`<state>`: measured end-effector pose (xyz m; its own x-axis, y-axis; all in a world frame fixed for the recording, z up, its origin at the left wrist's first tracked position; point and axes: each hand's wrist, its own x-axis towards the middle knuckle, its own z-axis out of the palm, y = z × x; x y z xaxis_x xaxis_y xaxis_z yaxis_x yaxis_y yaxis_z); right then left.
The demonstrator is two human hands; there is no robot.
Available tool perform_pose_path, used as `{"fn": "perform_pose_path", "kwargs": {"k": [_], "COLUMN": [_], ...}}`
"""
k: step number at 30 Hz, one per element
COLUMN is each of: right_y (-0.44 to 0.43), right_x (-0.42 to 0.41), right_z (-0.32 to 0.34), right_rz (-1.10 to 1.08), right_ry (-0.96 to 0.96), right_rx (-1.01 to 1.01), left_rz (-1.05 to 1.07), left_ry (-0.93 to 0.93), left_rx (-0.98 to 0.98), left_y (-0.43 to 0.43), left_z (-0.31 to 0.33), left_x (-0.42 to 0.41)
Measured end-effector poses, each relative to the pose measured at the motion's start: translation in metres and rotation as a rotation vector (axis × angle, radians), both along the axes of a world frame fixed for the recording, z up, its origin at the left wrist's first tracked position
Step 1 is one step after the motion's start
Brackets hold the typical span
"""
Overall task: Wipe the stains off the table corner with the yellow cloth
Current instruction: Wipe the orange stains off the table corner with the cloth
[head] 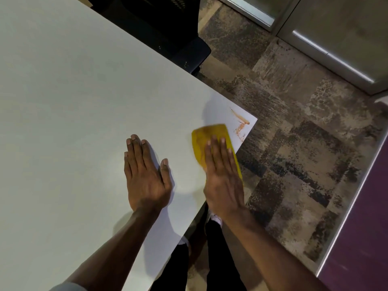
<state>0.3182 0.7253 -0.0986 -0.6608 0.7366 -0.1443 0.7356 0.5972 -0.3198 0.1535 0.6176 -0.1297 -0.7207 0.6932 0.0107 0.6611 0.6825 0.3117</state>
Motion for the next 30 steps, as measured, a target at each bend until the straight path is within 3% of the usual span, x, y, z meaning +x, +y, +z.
{"fn": "perform_pose_path", "kwargs": {"k": [6, 14, 22, 30], "right_y": [0.061, -0.025, 0.075, -0.002], "right_x": [-0.024, 0.034, 0.002, 0.041], "right_z": [-0.006, -0.002, -0.012, -0.009], "right_rz": [-0.051, 0.045, -0.064, -0.005], "right_ry": [0.055, 0.098, 0.103, 0.225], "right_rx": [0.015, -0.006, 0.021, -0.007], "left_rz": [-0.005, -0.019, 0.005, 0.01], "left_ry": [0.001, 0.014, 0.01, 0.046], "left_rx": [-0.014, -0.058, -0.154, -0.065], "left_y": [0.0, 0.002, 0.03, 0.059], "left_z": [0.004, 0.008, 0.016, 0.001], "left_x": [0.001, 0.003, 0.021, 0.037]}}
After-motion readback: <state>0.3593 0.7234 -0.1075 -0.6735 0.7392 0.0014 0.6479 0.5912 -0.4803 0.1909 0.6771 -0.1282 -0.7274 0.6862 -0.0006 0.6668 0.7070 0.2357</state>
